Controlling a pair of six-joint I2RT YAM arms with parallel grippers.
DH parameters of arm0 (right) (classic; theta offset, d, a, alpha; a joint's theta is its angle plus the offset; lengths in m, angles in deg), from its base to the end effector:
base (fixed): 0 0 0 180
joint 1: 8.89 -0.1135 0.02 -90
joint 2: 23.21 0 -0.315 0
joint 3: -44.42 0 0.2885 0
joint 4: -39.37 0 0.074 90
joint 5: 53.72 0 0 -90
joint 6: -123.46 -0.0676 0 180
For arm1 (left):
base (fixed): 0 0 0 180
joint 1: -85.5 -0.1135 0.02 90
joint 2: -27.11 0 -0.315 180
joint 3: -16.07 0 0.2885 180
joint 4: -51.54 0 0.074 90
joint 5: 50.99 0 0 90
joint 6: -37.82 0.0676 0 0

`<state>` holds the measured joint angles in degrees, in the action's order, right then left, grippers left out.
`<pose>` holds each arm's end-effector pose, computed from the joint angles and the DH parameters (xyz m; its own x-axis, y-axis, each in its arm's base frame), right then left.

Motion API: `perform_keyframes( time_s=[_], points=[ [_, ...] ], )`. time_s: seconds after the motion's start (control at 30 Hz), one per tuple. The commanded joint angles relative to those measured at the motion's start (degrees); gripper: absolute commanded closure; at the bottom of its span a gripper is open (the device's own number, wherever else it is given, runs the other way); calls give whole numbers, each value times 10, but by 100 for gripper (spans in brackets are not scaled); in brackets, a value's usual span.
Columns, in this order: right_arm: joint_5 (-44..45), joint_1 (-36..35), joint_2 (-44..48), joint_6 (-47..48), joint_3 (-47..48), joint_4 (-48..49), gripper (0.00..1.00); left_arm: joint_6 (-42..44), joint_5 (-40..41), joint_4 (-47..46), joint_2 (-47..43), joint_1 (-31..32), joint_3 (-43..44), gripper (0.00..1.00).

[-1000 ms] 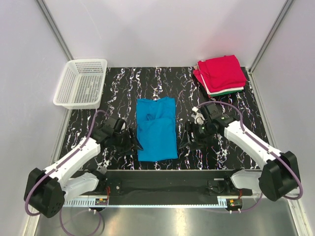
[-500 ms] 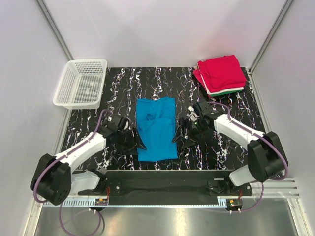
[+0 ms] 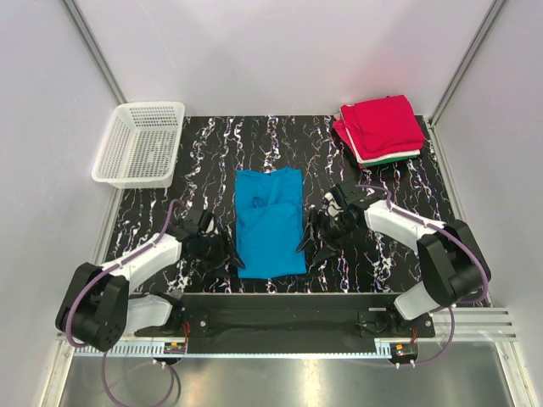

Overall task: Fold and stack the t-shirts
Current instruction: Fold the tshirt

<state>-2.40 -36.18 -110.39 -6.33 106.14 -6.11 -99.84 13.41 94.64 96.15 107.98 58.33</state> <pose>0.2529 0.1780 0.1843 -0.9906 0.0511 0.1271 0.1232 0.7385 0.6629 0.1841 -0.1078 0.1509 -0.9408 -0.3321 0.0682 -0.3166 0.7884 -0.5275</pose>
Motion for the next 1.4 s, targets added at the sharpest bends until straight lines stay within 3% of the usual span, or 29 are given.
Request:
perform_keyframes(
  time_s=[0.0,0.63,0.97,1.27,1.37],
  points=[
    [-5,-2,-1,-14,-8,35,26,20,-30,-39,13,-9,-17,38],
    [-17,-2,-47,-44,-76,116,26,31,-35,-109,72,-12,-27,38],
    [-23,-3,-109,-42,-57,159,25,34,-28,-131,104,-12,-23,38],
    [-22,-5,-147,-27,-37,175,26,51,-16,-111,121,-12,-6,38],
    [-27,-5,-154,-27,-34,176,26,72,-1,-34,126,-13,22,39]
  ],
)
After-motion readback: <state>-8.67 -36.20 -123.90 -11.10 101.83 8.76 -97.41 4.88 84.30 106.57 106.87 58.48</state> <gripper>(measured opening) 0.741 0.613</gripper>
